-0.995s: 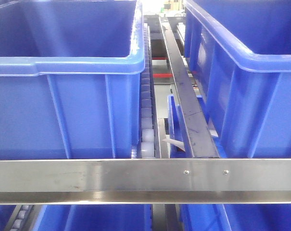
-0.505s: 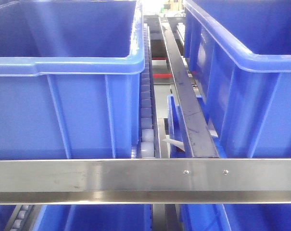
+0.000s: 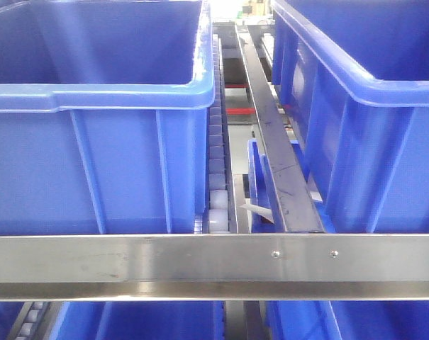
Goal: Pick and sort blue part to right shelf
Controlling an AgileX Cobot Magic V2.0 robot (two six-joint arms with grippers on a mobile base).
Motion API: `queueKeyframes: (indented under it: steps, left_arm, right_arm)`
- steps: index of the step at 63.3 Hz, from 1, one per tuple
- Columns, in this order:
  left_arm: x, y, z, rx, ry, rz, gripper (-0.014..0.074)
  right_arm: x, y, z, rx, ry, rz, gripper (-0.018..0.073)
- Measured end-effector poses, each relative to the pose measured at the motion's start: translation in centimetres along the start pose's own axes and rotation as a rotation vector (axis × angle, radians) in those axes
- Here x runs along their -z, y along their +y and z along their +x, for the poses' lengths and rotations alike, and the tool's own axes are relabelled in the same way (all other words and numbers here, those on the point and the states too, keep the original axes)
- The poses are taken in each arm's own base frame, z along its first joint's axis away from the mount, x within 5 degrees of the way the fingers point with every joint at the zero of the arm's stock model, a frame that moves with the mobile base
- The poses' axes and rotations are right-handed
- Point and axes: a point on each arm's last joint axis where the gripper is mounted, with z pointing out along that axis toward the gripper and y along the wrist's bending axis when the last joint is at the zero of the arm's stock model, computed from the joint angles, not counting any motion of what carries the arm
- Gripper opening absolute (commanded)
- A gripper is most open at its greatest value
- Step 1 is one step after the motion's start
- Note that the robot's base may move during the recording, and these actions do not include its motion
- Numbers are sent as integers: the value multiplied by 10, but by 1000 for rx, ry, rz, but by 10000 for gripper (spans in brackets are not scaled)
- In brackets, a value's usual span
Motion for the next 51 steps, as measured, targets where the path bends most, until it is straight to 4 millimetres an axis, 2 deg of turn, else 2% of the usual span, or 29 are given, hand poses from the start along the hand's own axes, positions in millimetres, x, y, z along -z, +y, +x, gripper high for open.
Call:
queueKeyframes:
  steps: [14, 26, 35, 51]
  left_arm:
    - [-1, 0, 1, 0, 4, 0, 125]
    - [1, 5, 15, 16, -15, -78, 125]
    - [1, 10, 40, 67, -112, -168, 125]
    - [-7, 12, 104, 103, -167, -235, 125]
  right_arm:
    - [0, 0, 0, 0, 0, 0, 36]
    - [0, 0, 0, 0, -2, 0, 36]
    - [0, 0, 0, 0, -2, 0, 36]
    - [0, 0, 0, 0, -2, 0, 36]
